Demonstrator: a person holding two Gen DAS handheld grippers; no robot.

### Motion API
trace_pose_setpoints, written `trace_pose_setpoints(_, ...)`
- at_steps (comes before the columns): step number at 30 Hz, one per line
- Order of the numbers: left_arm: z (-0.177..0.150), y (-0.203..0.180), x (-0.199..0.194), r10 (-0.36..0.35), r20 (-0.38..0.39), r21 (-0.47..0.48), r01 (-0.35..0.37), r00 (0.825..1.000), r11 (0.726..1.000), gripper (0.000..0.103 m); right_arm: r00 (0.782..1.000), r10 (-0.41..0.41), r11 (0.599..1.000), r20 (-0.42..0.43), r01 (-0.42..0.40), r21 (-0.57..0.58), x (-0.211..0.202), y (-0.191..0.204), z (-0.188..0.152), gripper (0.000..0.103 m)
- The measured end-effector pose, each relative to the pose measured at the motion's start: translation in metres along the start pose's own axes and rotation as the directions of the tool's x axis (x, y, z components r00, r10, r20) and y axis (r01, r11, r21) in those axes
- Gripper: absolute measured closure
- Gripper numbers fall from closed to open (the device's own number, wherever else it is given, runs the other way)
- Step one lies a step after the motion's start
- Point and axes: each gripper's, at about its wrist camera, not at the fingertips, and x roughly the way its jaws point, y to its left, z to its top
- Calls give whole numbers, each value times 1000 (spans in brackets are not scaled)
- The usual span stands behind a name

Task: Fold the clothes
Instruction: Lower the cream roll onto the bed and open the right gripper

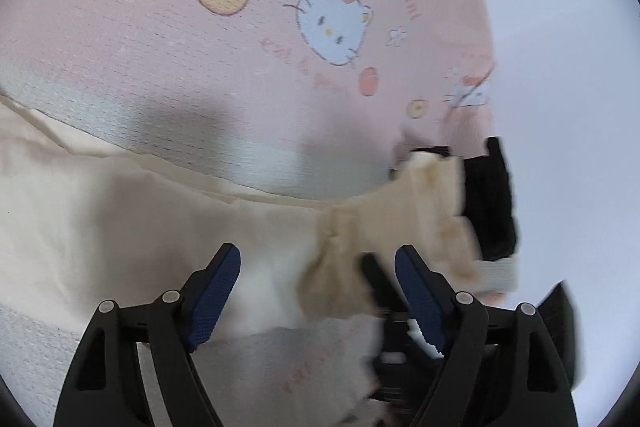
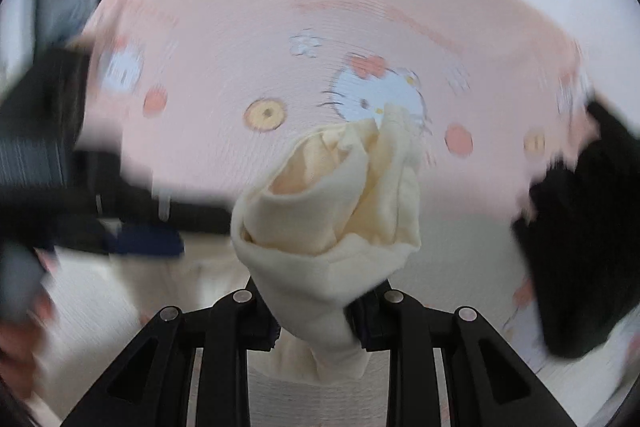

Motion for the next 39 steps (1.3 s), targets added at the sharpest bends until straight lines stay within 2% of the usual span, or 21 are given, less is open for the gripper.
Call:
trace_pose_setpoints(2, 3, 6, -4, -48, -3, -41, 48, 999, 998, 24, 998, -68, 993, -12, 66, -101, 6, 18, -1, 77)
trace_pose_setpoints(5, 9, 19, -6, -114, 11, -120, 114, 993, 986, 24, 994, -108, 978, -11, 104, -182, 12, 32, -1, 77)
trace_pose_setpoints(9, 14, 36, -8, -127, 11, -184, 127, 992, 975, 24, 994, -114, 954, -1, 109, -279, 15, 52, -3, 76)
trace_pose_setpoints(12, 16, 40, -9, -153, 0, -189, 150, 988, 970, 24, 994, -112, 929, 1, 105, -354, 24, 70, -5, 76)
trace_pose_setpoints(17, 14, 36, -4, -124, -32, -161, 117, 992, 980, 24, 989, -146, 849, 14, 132, -511, 34, 99, -20, 73)
trace_pose_setpoints(20, 11, 30, 1, -95, -68, -92, 89, 993, 992, 24, 986, -162, 808, 27, 149, -571, 38, 109, -27, 72)
trace_pose_setpoints(24, 3, 29, 13, -44, -127, -42, 39, 991, 998, 24, 986, -162, 787, 27, 146, -599, 39, 110, -29, 68)
trace_pose_setpoints(26, -1, 31, 16, -13, -111, -28, 10, 994, 1000, 25, 988, -149, 774, 32, 136, -618, 37, 110, -31, 59)
trace_pose_setpoints(27, -3, 34, 16, 3, -90, -30, -6, 996, 1000, 34, 989, -142, 770, 31, 130, -625, 35, 110, -33, 56)
trace_pose_setpoints(28, -4, 37, 17, 36, -77, -29, -38, 996, 999, 47, 990, -140, 766, 32, 128, -630, 33, 109, -34, 54)
trace_pose_setpoints(30, -6, 38, 17, 74, -67, -9, -75, 995, 997, 55, 990, -138, 763, 23, 121, -635, 31, 107, -36, 54)
trace_pose_setpoints(35, -8, 34, 20, 114, -61, 29, -112, 992, 993, 56, 989, -148, 732, 16, 121, -671, 19, 100, -46, 47)
trace_pose_setpoints(39, -8, 38, 22, 123, -63, 27, -122, 990, 992, 56, 981, -194, 730, 1, 145, -667, 12, 81, -51, 42)
